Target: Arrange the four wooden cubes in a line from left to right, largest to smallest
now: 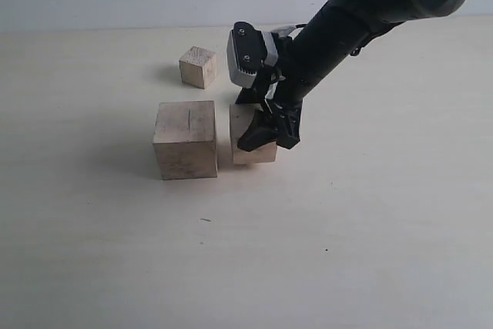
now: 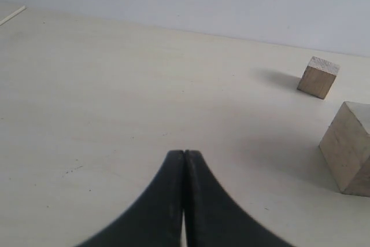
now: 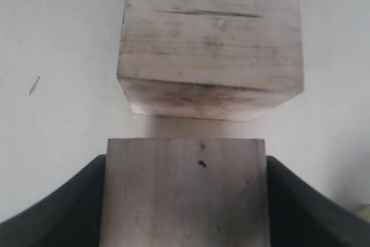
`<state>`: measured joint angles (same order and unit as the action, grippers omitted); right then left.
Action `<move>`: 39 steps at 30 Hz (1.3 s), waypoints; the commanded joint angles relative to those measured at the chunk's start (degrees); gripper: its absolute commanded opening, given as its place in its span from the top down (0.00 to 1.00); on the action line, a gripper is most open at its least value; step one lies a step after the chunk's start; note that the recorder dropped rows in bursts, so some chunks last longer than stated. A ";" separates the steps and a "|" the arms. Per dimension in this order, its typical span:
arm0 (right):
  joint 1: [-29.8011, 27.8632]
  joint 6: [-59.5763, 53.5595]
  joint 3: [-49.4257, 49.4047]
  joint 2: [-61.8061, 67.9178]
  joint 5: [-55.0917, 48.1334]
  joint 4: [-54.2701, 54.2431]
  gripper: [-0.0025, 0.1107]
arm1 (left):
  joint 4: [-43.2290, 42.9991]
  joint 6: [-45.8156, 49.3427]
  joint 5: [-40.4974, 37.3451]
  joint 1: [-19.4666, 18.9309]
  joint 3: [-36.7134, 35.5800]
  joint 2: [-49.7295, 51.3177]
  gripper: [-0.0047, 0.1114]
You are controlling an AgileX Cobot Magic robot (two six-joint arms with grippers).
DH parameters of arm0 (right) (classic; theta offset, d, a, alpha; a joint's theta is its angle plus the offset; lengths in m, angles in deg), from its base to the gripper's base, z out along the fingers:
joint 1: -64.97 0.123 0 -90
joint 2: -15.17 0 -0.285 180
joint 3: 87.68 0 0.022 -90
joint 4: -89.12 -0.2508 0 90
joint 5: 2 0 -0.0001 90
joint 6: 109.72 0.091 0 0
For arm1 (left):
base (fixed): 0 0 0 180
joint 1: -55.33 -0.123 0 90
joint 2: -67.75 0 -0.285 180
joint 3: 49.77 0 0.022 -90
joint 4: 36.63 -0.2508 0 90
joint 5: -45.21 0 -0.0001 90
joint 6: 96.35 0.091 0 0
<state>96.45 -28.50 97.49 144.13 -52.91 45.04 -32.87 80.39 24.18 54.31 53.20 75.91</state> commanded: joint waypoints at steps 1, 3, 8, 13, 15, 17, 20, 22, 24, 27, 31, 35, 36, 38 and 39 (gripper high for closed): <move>-0.26 -2.60 -0.13 0.42 -0.24 -2.79 0.98 | -0.15 0.17 0.53 0.47 -0.19 -0.38 0.96; -0.13 -4.44 -0.13 0.77 -0.35 -5.37 0.98 | -0.15 0.17 0.53 0.47 -0.19 -0.38 0.96; -0.13 -5.18 -0.13 2.04 -0.34 -6.92 0.98 | -0.15 0.17 0.53 0.47 -0.19 -0.38 0.96; -0.13 -5.05 -0.13 3.40 -0.34 -6.92 0.98 | -0.15 0.17 0.53 0.47 -0.19 -0.38 0.96; -0.13 -5.05 -0.13 3.40 -0.34 -6.92 0.98 | -0.15 0.17 0.53 0.47 -0.19 -0.38 0.96; -0.13 -5.05 -0.13 3.40 -0.78 -6.92 0.97 | -0.15 0.17 0.53 0.47 -0.19 -0.38 0.96; -0.13 -5.05 -0.13 3.42 -1.62 -8.35 0.84 | -0.15 0.17 0.53 0.47 -0.19 -0.38 0.96; -0.13 -5.05 -0.13 3.42 -1.62 -9.43 0.71 | -0.15 0.17 0.53 0.47 -0.19 -0.38 0.96; -0.13 -5.05 -0.13 3.42 -1.62 -9.55 0.57 | -0.15 0.17 0.53 0.47 -0.19 -0.38 0.96; -0.13 -5.05 -0.13 3.42 -1.30 -9.55 0.48 | -0.15 0.17 0.53 0.47 -0.19 -0.38 0.96; -0.13 -5.05 -0.13 3.53 0.11 -9.55 0.47 | -0.15 0.17 0.53 0.47 -0.19 -0.38 0.96; -0.13 -5.05 -0.13 3.54 2.81 -9.55 0.47 | -0.15 0.17 0.53 0.47 -0.19 -0.38 0.96; -0.13 -5.17 -0.13 3.54 3.51 -9.55 0.47 | -0.15 0.17 0.53 0.47 -0.19 -0.38 0.96; -0.13 -5.30 -0.13 3.54 4.35 -9.55 0.47 | -0.15 0.17 0.53 0.47 -0.19 -0.38 0.96; -0.13 -5.67 -0.13 3.54 4.35 -9.55 0.47 | -0.15 0.17 0.53 0.47 -0.19 -0.38 0.96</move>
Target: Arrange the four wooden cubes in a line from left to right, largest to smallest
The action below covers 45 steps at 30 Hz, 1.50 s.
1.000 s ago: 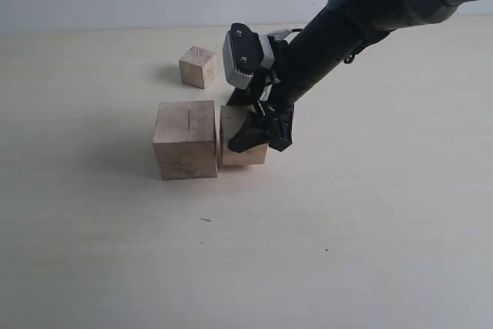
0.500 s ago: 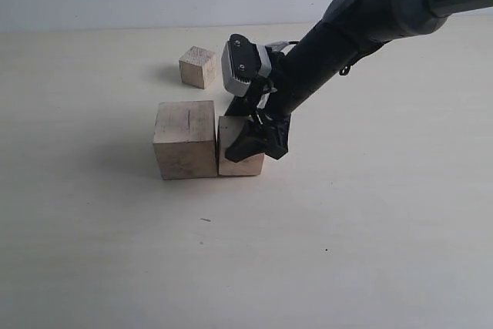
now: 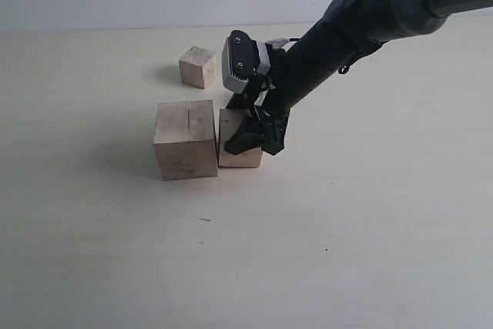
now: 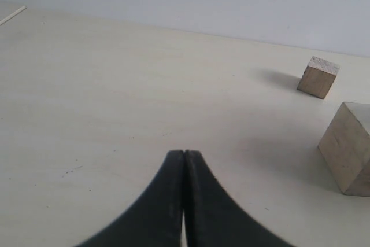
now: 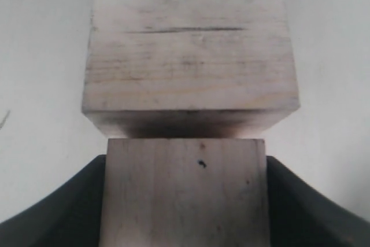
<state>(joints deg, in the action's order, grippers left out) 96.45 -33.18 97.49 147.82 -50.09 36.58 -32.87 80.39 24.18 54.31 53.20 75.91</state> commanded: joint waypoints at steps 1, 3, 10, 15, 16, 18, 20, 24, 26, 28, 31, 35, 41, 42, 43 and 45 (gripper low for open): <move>-0.13 -1.05 -0.13 -0.15 1.26 -0.98 0.47 | -0.15 0.17 0.53 0.47 -0.19 -0.38 0.96; -0.13 -1.29 -0.13 -0.15 0.34 -0.58 0.47 | -0.15 0.17 0.53 0.47 -0.19 -0.38 0.96; -0.13 -1.94 -0.13 -0.15 -2.75 -1.52 0.47 | -0.15 0.17 0.53 0.47 -0.19 -0.38 0.96; -0.13 -1.94 -0.13 -0.15 -3.00 -3.37 0.47 | -0.15 0.17 0.53 0.47 -0.19 -0.38 0.96; -0.13 -1.94 -0.13 -0.15 -3.00 -3.55 0.47 | -0.15 0.17 0.53 0.47 -0.19 -0.38 0.96; -0.13 -1.71 -0.13 -0.15 -3.00 -3.56 0.47 | -0.15 0.17 0.53 0.47 -0.19 -0.38 0.96; -0.13 -1.46 -0.13 -0.15 -3.48 -4.04 0.47 | -0.15 0.17 0.53 0.47 -0.19 -0.38 0.96; -0.13 -1.46 -0.13 -0.15 -4.57 -4.16 0.47 | -0.15 0.17 0.53 0.47 -0.19 -0.38 0.96; -0.13 -1.46 -0.13 -0.15 -4.57 -4.16 0.47 | -0.15 0.17 0.53 0.47 -0.19 -0.38 0.96; -0.13 -1.34 -0.13 -0.15 -4.30 -4.16 0.47 | -0.15 0.17 0.53 0.47 -0.19 -0.38 0.96; -0.13 -1.34 -0.13 -0.15 -4.30 -4.16 0.46 | -0.15 0.17 0.53 0.47 -0.19 -0.38 0.96; -0.13 -1.34 -0.13 -0.15 -4.07 -4.16 0.39 | -0.15 0.17 0.53 0.47 -0.19 -0.38 0.96; -0.13 -0.34 -0.13 -0.15 -3.71 -4.04 0.34 | -0.15 0.17 0.53 0.47 -0.19 -0.38 0.96; -0.13 -0.09 -0.13 -0.15 -3.71 -4.04 0.34 | -0.15 0.17 0.53 0.47 -0.19 -0.38 0.96; -0.13 0.05 -0.13 -0.15 -3.71 -4.04 0.34 | -0.15 0.17 0.53 0.47 -0.19 -0.38 0.96; -0.13 0.80 -0.13 -0.15 -3.83 -4.04 0.34 | -0.15 0.17 0.53 0.47 -0.19 -0.38 0.96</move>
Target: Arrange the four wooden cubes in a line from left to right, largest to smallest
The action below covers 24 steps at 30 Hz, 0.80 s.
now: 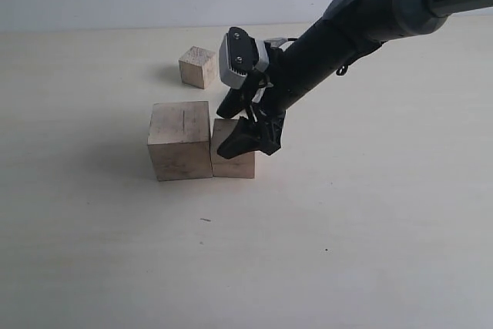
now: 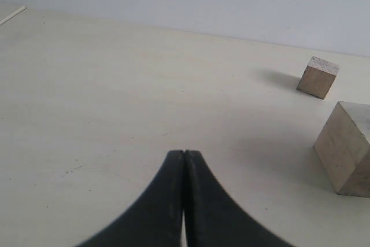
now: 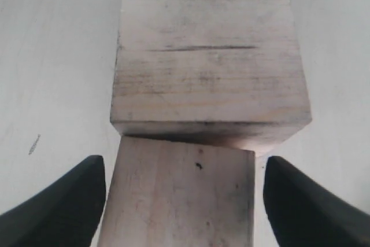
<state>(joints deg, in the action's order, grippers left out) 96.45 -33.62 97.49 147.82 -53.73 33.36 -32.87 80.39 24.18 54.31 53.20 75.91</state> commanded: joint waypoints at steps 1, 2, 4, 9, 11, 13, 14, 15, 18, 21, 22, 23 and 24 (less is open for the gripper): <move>-0.13 2.01 -0.13 -0.47 -0.31 -0.82 0.34 | -0.15 0.17 0.53 0.47 -0.19 -0.38 0.96; -0.13 3.05 -0.13 -0.78 -0.61 -0.50 0.34 | -0.15 0.17 0.53 0.47 -0.19 -0.38 0.96; -0.13 4.97 -0.13 -2.01 -1.12 1.41 0.34 | -0.15 0.17 0.53 0.47 -0.19 -0.38 0.96; -0.13 10.74 -0.13 -6.72 -1.52 5.86 0.34 | -0.15 0.17 0.53 0.47 -0.19 -0.38 0.96; -0.13 14.31 -0.13 -8.35 -1.01 8.35 0.34 | -0.15 0.17 0.53 0.47 -0.19 -0.38 0.96; -0.13 20.88 -0.13 -9.54 0.97 12.58 0.34 | -0.15 0.17 0.53 0.47 -0.19 -0.38 0.96; -0.13 23.85 -0.13 -9.58 1.80 14.73 0.34 | -0.15 0.17 0.53 0.47 -0.19 -0.38 0.96; -0.13 27.22 -0.13 -9.58 3.06 17.35 0.34 | -0.15 0.17 0.53 0.47 -0.19 -0.38 0.96; -0.13 35.39 -0.13 -8.15 5.86 26.44 0.34 | -0.15 0.17 0.53 0.47 -0.19 -0.38 0.96; -0.13 41.23 -0.13 -5.93 8.63 30.74 0.34 | -0.15 0.17 0.53 0.47 -0.19 -0.38 0.96; -0.13 42.21 -0.13 -5.19 9.36 30.88 0.34 | -0.15 0.17 0.53 0.47 -0.19 -0.38 0.96; -0.13 42.56 -0.13 -4.66 9.88 30.88 0.34 | -0.15 0.17 0.53 0.47 -0.19 -0.38 0.96; -0.13 42.56 -0.13 -3.98 10.38 30.88 0.34 | -0.15 0.17 0.53 0.47 -0.19 -0.38 0.96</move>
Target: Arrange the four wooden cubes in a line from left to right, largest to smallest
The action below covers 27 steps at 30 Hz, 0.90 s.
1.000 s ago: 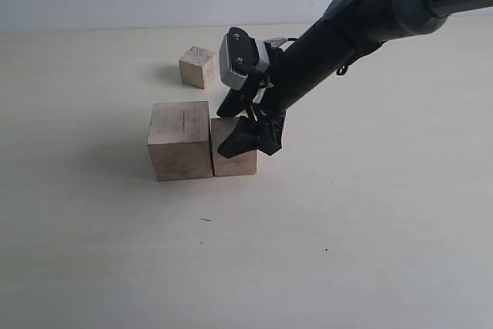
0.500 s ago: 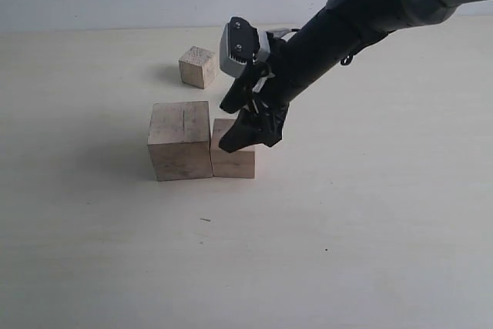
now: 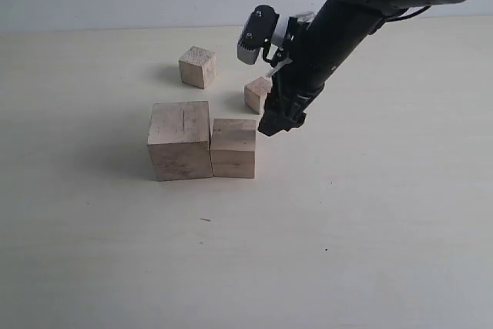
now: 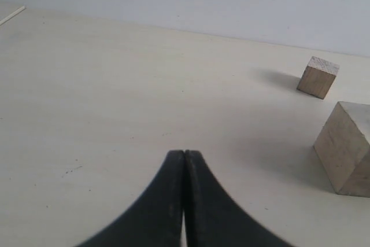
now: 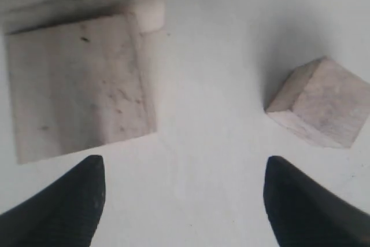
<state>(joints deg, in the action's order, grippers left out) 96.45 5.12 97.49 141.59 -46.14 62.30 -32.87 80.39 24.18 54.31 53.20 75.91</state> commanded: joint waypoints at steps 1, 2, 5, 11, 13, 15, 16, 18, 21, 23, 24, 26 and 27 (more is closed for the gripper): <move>-0.13 3.81 -0.13 2.82 3.18 1.94 0.34 | -0.15 0.17 0.53 0.47 -0.19 -0.38 0.96; -0.13 3.81 -0.13 3.19 3.69 1.94 0.34 | -0.15 0.17 0.53 0.47 -0.19 -0.38 0.96; -0.13 3.81 -0.13 4.83 3.83 1.38 0.34 | -0.15 0.17 0.53 0.47 -0.19 -0.38 0.96; -0.13 3.71 -0.13 5.89 3.83 -5.81 0.34 | -0.15 0.17 0.53 0.47 -0.19 -0.38 0.96; -0.13 3.46 -0.13 5.89 3.83 -6.92 0.34 | -0.15 0.17 0.53 0.47 -0.19 -0.38 0.96; -0.13 3.33 -0.13 5.89 3.83 -7.13 0.34 | -0.15 0.17 0.53 0.47 -0.19 -0.38 0.96; -0.13 3.33 -0.13 5.89 3.83 -7.13 0.34 | -0.15 0.17 0.53 0.47 -0.19 -0.38 0.96; -0.13 3.35 -0.13 5.89 3.60 -7.13 0.34 | -0.15 0.17 0.53 0.47 -0.19 -0.38 0.96; -0.13 3.56 -0.13 5.51 3.32 -5.35 0.34 | -0.15 0.17 0.53 0.47 -0.19 -0.38 0.96; -0.13 4.64 -0.13 4.36 3.02 -2.50 0.34 | -0.15 0.17 0.53 0.47 -0.19 -0.38 0.96; -0.13 5.80 -0.13 3.65 2.92 -0.81 0.34 | -0.15 0.17 0.53 0.47 -0.19 -0.38 0.96; -0.13 8.21 -0.13 1.34 2.92 2.70 0.34 | -0.15 0.17 0.53 0.47 -0.19 -0.38 0.96; -0.13 8.98 -0.13 -0.03 3.30 3.99 0.34 | -0.15 0.17 0.53 0.47 -0.19 -0.38 0.96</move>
<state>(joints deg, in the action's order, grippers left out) 96.45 11.42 97.49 145.19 -42.88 62.26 -32.87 80.39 24.18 54.31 53.20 75.91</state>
